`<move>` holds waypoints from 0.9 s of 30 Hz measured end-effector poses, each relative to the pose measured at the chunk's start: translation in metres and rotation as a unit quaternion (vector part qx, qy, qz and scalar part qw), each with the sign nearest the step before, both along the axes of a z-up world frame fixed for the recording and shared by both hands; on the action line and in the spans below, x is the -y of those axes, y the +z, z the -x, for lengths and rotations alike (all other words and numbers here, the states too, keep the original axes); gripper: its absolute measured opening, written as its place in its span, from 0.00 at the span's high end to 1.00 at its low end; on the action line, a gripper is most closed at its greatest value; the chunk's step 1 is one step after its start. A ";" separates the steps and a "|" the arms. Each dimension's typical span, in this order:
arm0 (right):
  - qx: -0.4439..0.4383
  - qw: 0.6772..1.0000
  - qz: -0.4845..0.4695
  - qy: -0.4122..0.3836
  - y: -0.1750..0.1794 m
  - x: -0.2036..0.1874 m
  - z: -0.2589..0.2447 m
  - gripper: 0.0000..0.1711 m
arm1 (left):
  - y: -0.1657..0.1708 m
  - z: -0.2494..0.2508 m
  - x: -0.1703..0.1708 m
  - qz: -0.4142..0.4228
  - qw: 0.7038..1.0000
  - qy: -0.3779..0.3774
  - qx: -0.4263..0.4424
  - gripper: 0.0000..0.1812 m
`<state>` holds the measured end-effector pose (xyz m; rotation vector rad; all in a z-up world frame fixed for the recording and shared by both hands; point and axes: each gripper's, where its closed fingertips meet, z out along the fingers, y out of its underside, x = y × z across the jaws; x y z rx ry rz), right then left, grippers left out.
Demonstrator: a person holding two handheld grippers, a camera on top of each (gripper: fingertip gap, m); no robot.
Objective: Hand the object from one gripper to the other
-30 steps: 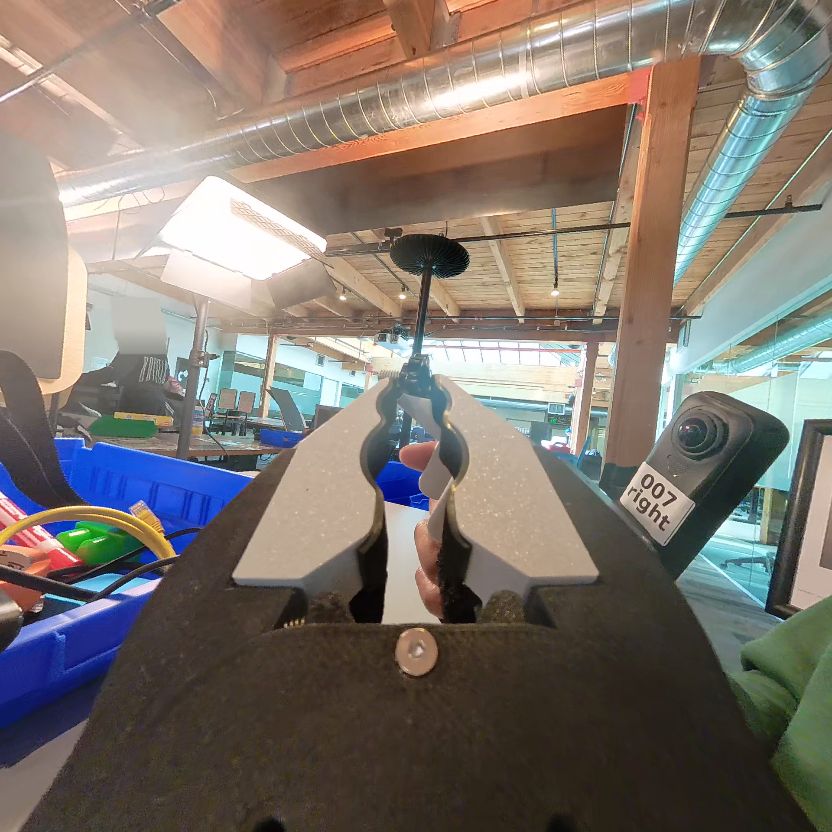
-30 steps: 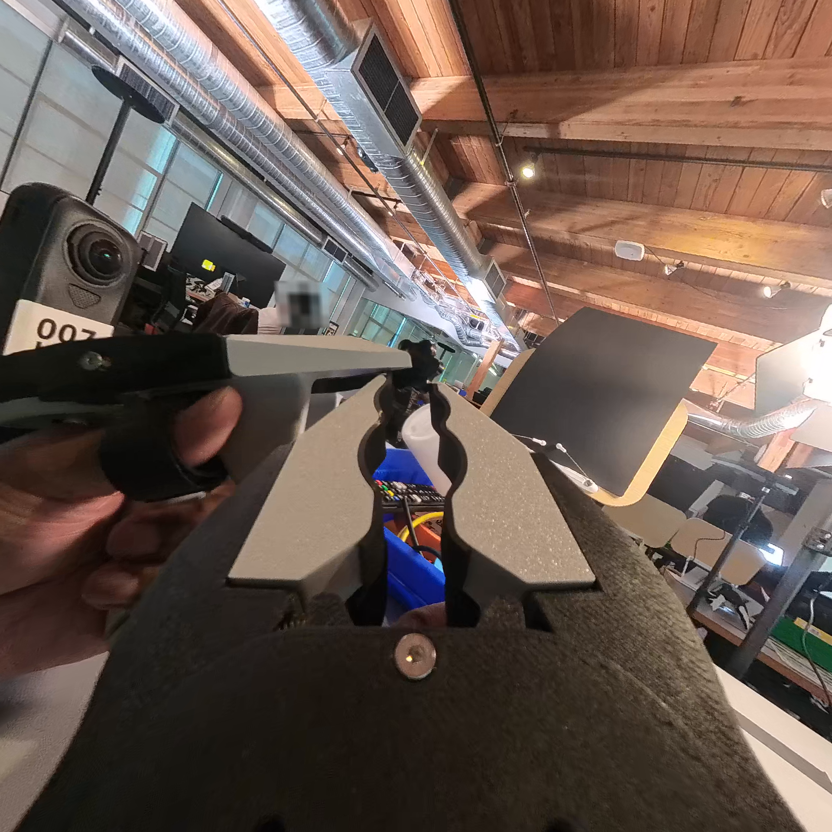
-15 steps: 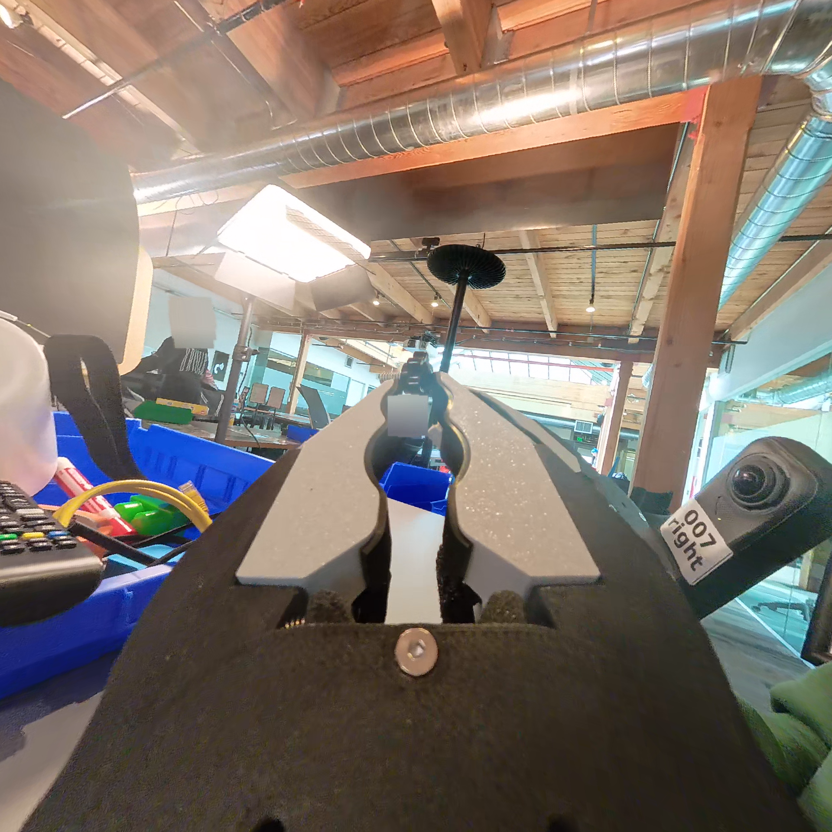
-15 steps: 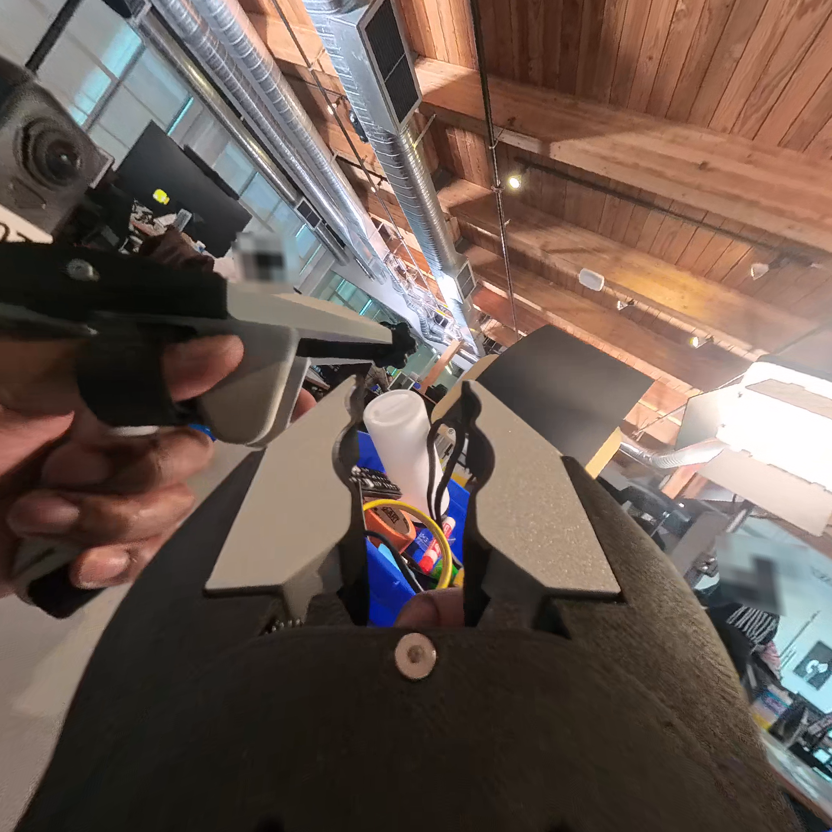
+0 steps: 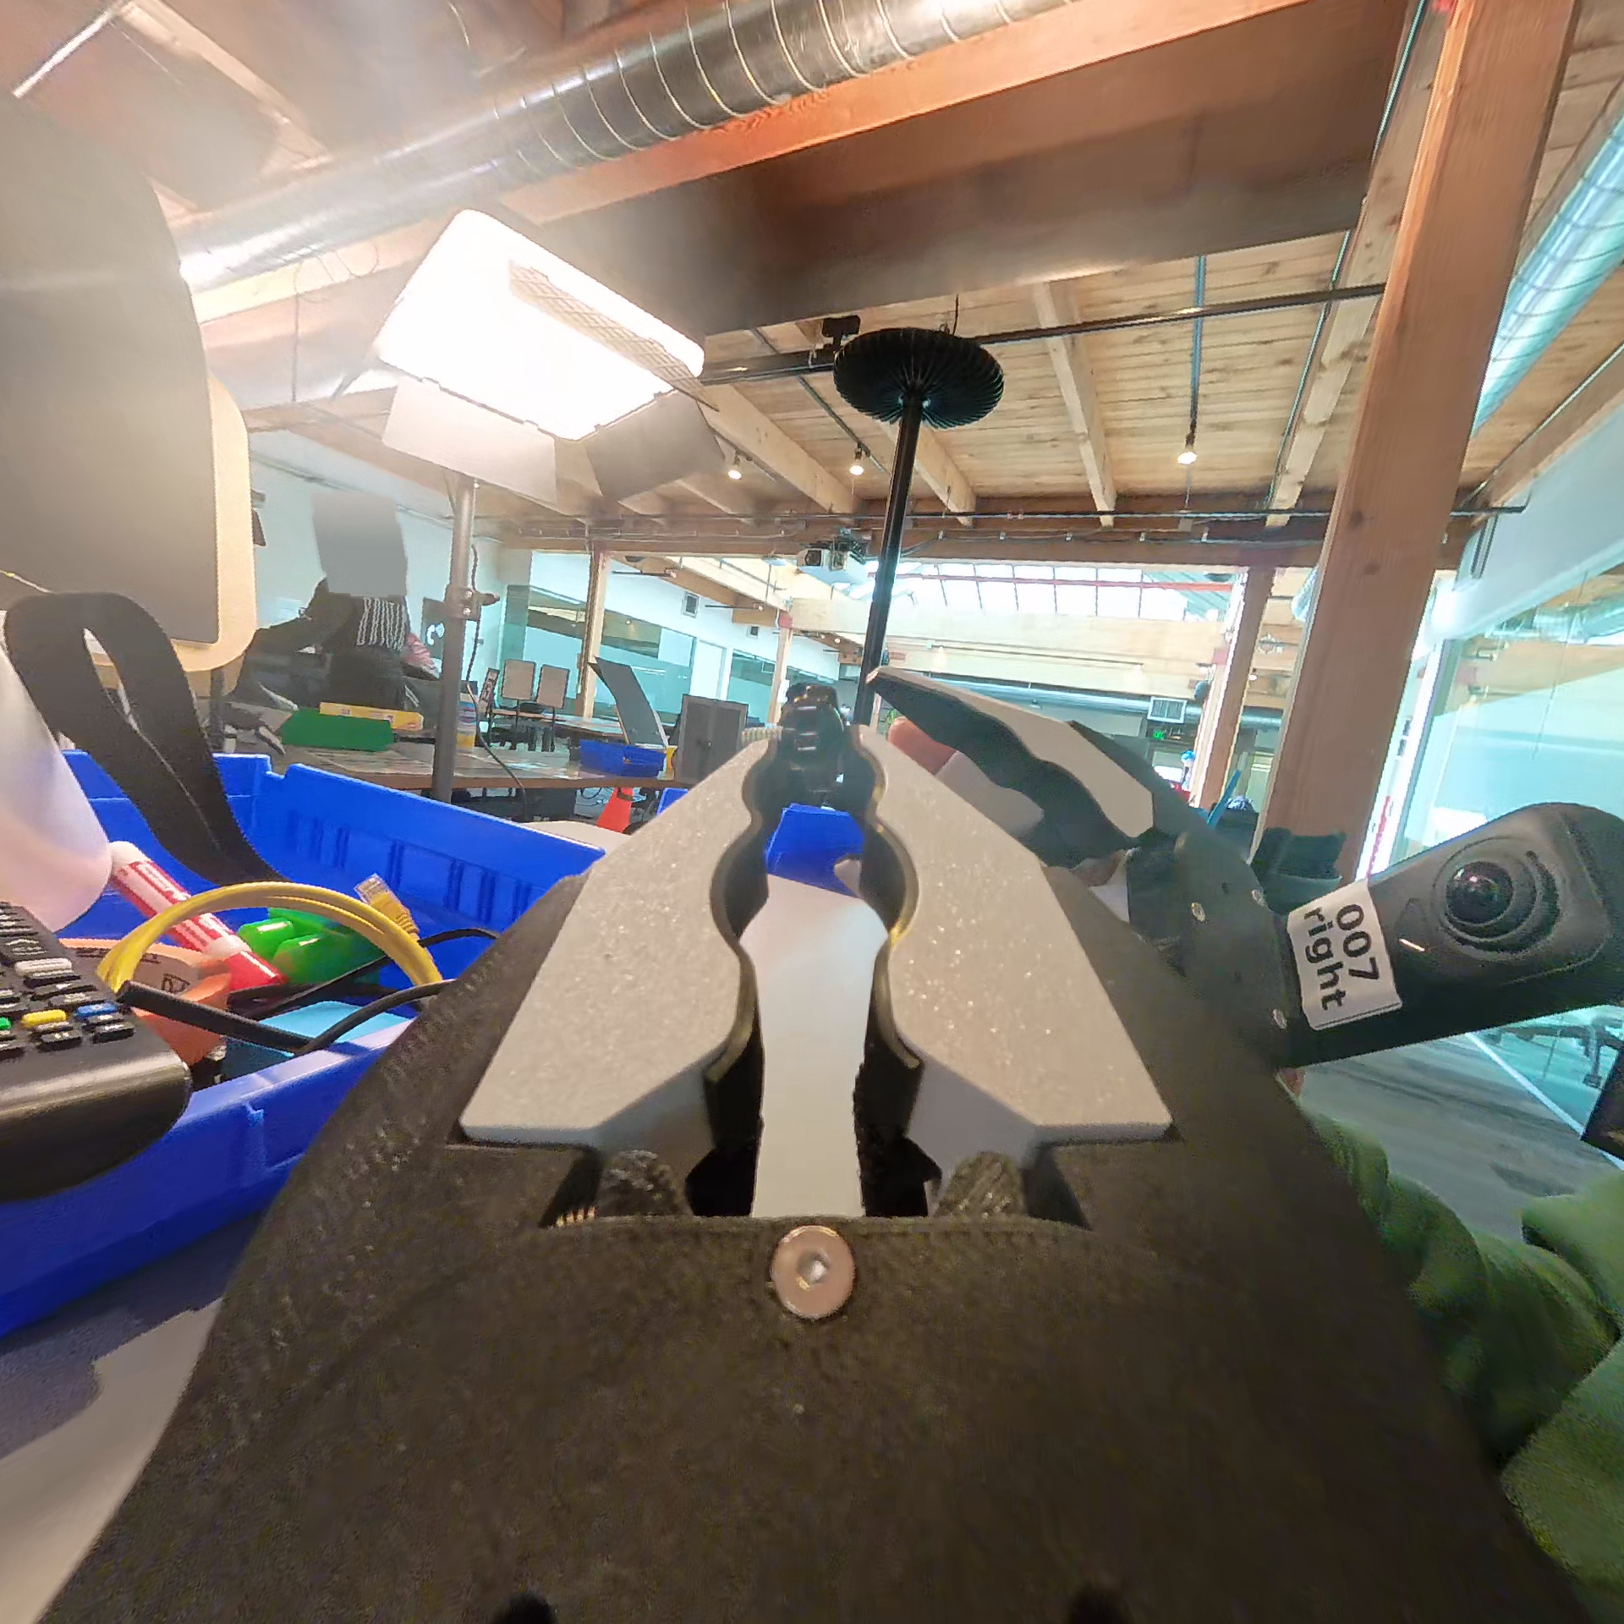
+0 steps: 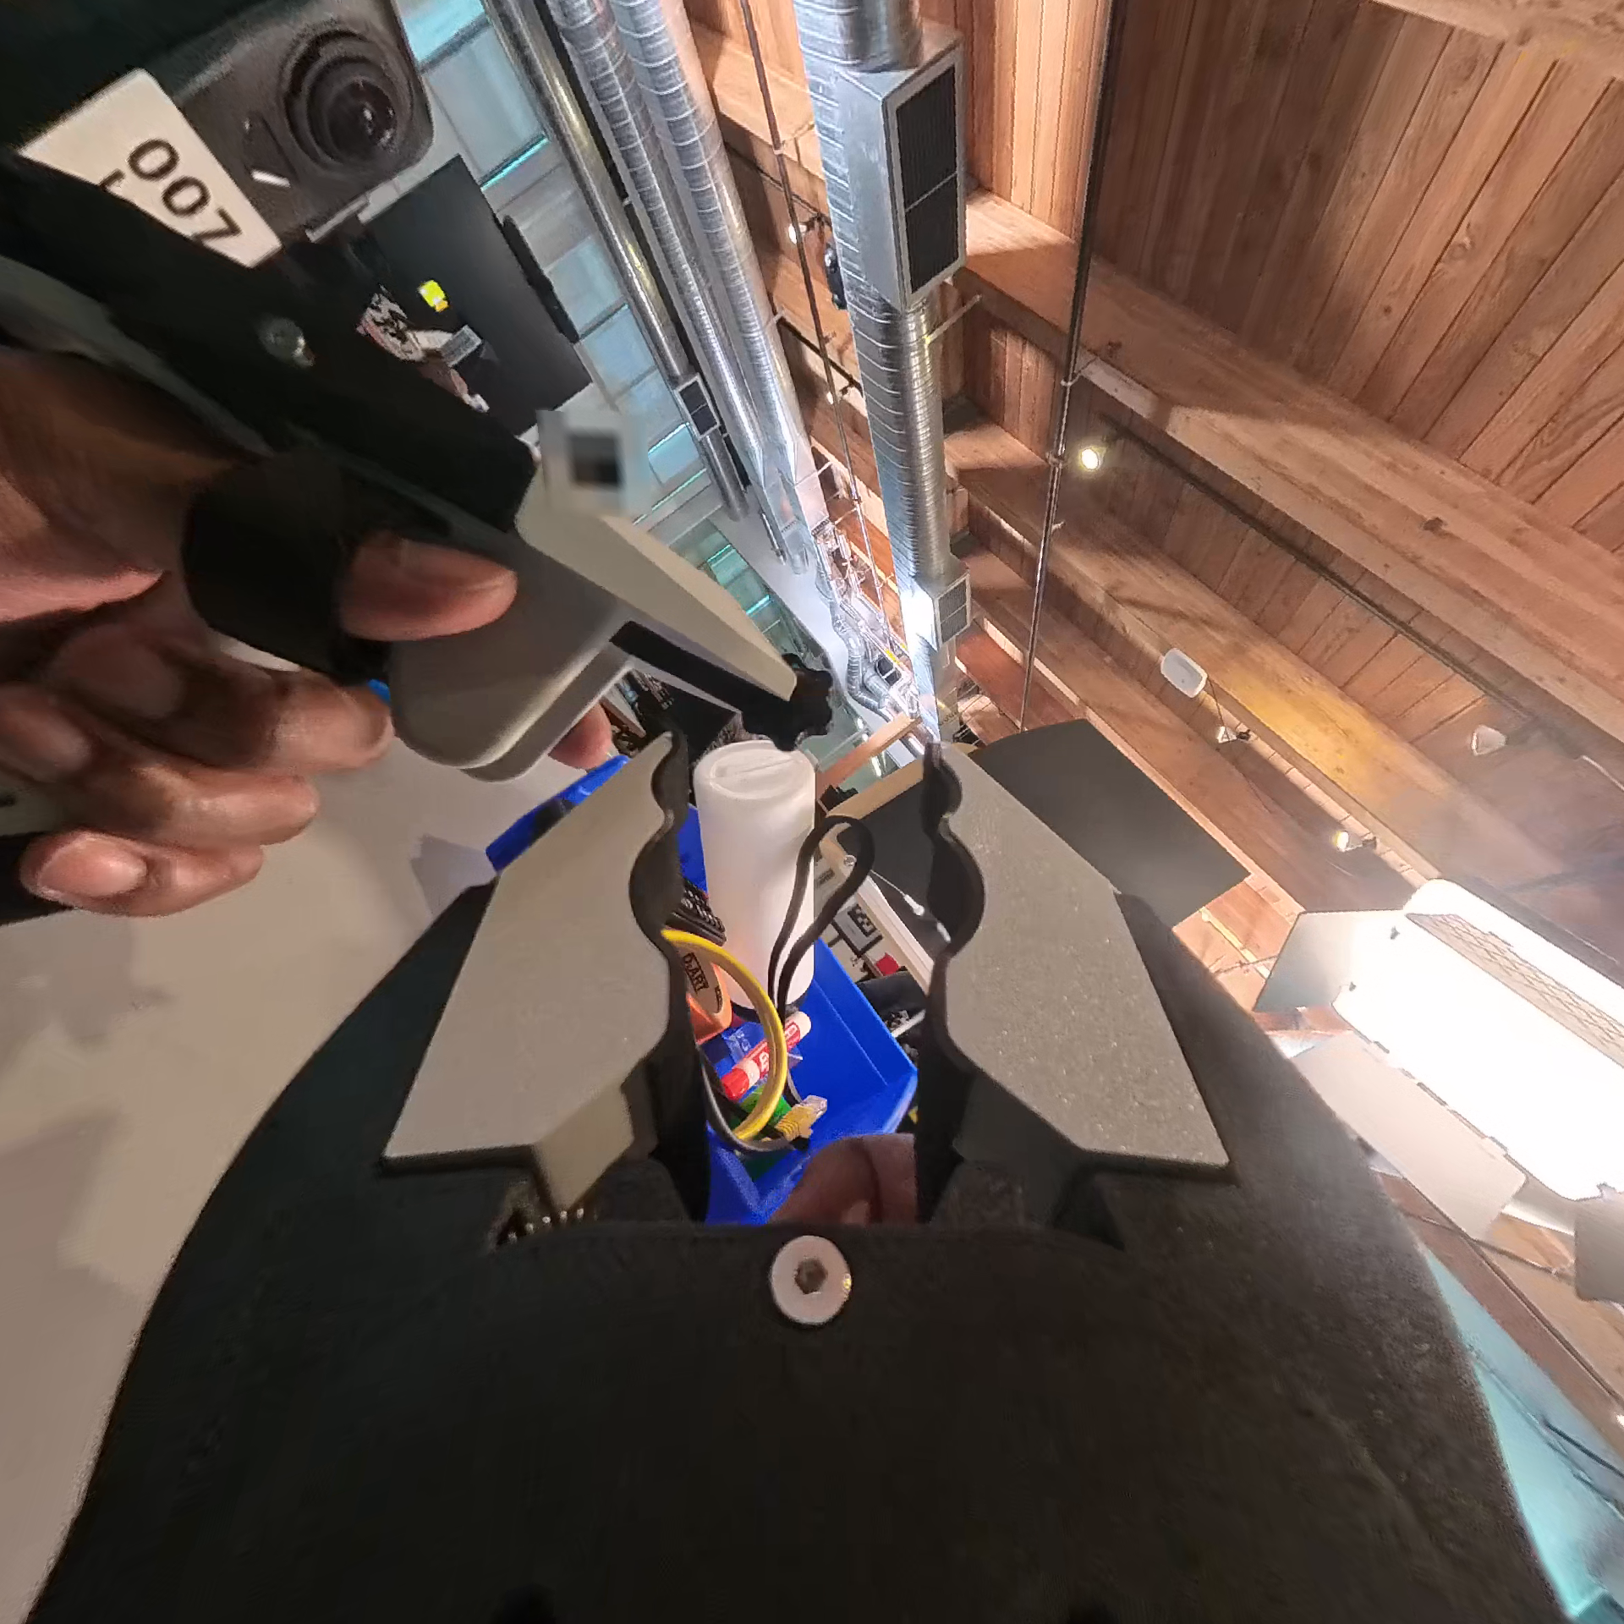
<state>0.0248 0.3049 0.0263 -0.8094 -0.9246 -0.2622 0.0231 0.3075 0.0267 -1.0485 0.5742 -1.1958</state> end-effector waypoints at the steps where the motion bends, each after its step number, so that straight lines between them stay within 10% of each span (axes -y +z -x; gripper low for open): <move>1: 0.005 1.000 -0.002 -0.002 -0.001 0.000 -0.002 0.68 | -0.001 0.000 0.000 -0.001 1.000 0.002 -0.003 0.92; 27: 0.082 0.995 -0.038 -0.048 -0.017 -0.007 0.003 0.72 | -0.015 -0.013 -0.001 0.003 0.998 0.003 -0.062 0.92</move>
